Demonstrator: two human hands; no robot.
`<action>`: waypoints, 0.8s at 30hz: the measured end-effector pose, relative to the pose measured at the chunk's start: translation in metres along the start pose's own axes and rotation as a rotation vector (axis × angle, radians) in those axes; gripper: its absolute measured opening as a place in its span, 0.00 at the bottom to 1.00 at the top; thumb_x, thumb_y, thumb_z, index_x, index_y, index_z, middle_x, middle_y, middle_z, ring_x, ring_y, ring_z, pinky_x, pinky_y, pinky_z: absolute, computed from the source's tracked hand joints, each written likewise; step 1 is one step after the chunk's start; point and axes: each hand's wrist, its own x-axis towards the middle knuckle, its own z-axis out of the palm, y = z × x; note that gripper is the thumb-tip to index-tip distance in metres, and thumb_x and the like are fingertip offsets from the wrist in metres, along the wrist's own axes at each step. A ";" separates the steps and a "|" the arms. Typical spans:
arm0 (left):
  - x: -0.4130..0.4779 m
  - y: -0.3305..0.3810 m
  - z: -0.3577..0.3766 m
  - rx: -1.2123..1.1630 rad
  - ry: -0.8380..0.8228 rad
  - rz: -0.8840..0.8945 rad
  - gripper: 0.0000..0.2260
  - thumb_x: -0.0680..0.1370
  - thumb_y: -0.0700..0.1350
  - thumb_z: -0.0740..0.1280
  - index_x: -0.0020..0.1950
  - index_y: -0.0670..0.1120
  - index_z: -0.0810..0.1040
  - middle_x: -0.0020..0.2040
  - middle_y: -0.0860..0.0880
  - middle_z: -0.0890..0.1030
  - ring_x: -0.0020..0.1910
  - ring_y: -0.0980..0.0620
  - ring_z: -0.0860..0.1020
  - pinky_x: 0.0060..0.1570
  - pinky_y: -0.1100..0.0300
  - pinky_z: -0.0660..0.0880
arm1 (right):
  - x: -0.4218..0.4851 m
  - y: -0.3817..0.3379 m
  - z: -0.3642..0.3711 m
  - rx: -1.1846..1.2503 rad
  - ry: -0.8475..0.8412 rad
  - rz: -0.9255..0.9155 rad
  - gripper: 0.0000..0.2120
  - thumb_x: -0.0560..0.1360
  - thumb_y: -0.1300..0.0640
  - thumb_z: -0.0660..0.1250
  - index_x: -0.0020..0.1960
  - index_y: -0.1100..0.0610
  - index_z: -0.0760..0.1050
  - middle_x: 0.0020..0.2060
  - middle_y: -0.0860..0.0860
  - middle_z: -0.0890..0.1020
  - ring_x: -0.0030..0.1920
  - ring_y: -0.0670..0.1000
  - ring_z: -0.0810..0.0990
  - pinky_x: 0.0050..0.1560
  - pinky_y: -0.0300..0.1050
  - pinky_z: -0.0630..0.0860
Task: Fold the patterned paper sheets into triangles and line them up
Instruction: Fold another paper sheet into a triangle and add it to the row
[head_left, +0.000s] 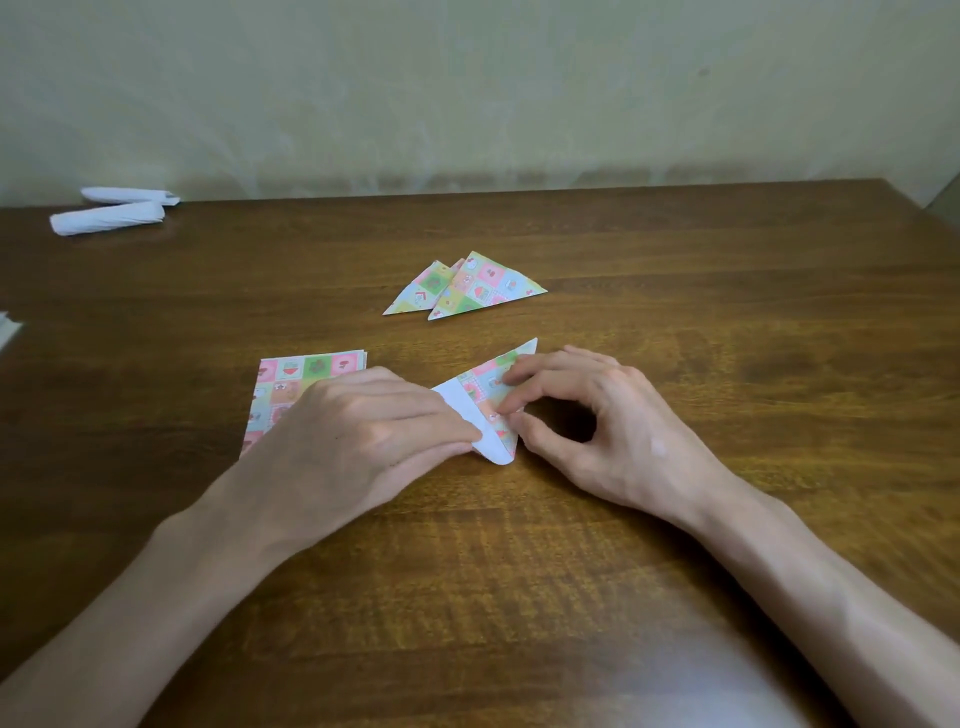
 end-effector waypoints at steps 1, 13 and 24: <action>0.001 0.002 0.000 -0.002 0.004 -0.016 0.08 0.83 0.48 0.70 0.56 0.48 0.87 0.52 0.55 0.86 0.53 0.57 0.84 0.51 0.53 0.80 | 0.000 0.000 0.000 0.001 -0.012 -0.004 0.06 0.78 0.53 0.70 0.54 0.46 0.85 0.61 0.40 0.82 0.65 0.37 0.77 0.76 0.49 0.65; 0.007 0.007 0.012 -0.183 0.080 -0.232 0.08 0.78 0.46 0.73 0.56 0.52 0.84 0.46 0.59 0.84 0.48 0.59 0.83 0.51 0.52 0.80 | 0.000 -0.004 -0.010 0.021 -0.194 0.012 0.17 0.72 0.53 0.65 0.59 0.42 0.82 0.68 0.39 0.76 0.72 0.36 0.69 0.81 0.55 0.52; 0.003 0.003 0.015 -0.105 0.002 -0.138 0.08 0.81 0.46 0.70 0.57 0.53 0.86 0.50 0.57 0.82 0.50 0.56 0.79 0.49 0.52 0.75 | -0.001 -0.003 -0.010 0.027 -0.198 0.013 0.16 0.74 0.53 0.65 0.59 0.41 0.82 0.67 0.38 0.76 0.72 0.36 0.69 0.81 0.56 0.51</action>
